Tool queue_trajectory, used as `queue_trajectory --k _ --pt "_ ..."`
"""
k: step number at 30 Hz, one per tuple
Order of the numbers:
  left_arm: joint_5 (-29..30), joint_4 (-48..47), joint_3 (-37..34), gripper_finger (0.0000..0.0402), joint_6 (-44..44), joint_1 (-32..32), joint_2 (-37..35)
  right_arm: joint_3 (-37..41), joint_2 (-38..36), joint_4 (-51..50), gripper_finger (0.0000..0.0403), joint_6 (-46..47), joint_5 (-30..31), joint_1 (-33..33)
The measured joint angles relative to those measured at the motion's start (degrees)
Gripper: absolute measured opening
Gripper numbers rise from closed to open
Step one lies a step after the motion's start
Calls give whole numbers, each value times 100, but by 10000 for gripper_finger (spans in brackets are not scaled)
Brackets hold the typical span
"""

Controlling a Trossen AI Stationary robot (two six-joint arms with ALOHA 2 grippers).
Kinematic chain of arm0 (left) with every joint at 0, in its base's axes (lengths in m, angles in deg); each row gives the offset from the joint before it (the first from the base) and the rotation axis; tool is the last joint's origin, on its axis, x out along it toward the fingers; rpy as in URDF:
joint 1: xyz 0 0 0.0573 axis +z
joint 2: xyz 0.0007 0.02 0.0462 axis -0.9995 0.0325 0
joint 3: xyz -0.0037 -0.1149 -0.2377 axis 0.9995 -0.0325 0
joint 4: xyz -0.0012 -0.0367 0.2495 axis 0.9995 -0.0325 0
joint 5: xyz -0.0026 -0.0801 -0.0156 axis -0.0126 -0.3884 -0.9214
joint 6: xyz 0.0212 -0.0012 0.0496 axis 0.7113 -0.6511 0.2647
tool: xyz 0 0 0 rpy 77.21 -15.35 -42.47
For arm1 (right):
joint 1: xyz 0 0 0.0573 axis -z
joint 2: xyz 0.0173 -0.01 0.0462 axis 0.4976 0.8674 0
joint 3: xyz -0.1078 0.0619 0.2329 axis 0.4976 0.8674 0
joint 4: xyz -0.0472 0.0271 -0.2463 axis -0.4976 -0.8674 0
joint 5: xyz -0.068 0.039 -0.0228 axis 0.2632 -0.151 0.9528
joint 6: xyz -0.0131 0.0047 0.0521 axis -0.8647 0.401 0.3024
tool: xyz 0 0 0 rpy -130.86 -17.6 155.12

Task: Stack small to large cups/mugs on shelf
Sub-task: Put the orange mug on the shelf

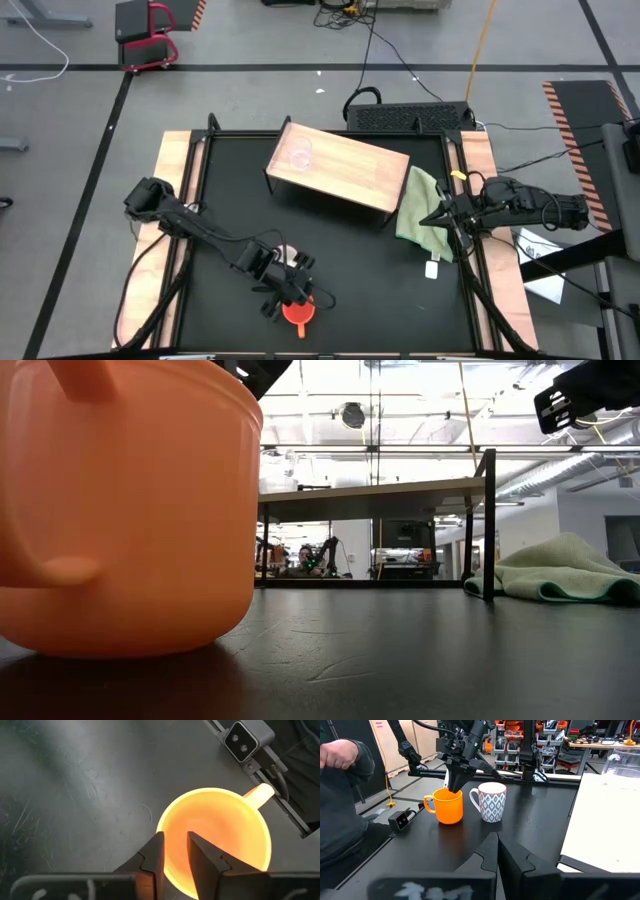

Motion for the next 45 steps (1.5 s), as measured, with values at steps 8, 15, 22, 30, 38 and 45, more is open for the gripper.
queue_trajectory --k 8,15,22,30,38,45 --pt "-101 -2 0 108 123 80 0 1 0 0 0 1 0 0" --pt "-283 -7 0 108 147 77 35 1 0 -2 0 0 0 0" --pt "-352 57 0 108 171 61 35 -1 0 0 0 1 0 -2" --pt "-159 -88 -2 108 129 66 35 -1 0 0 0 1 0 -2" --pt "-6 -76 -2 108 174 73 78 0 0 -1 0 1 0 -2" --pt "68 -228 -11 108 354 81 310 1 0 -2 0 1 0 -2"
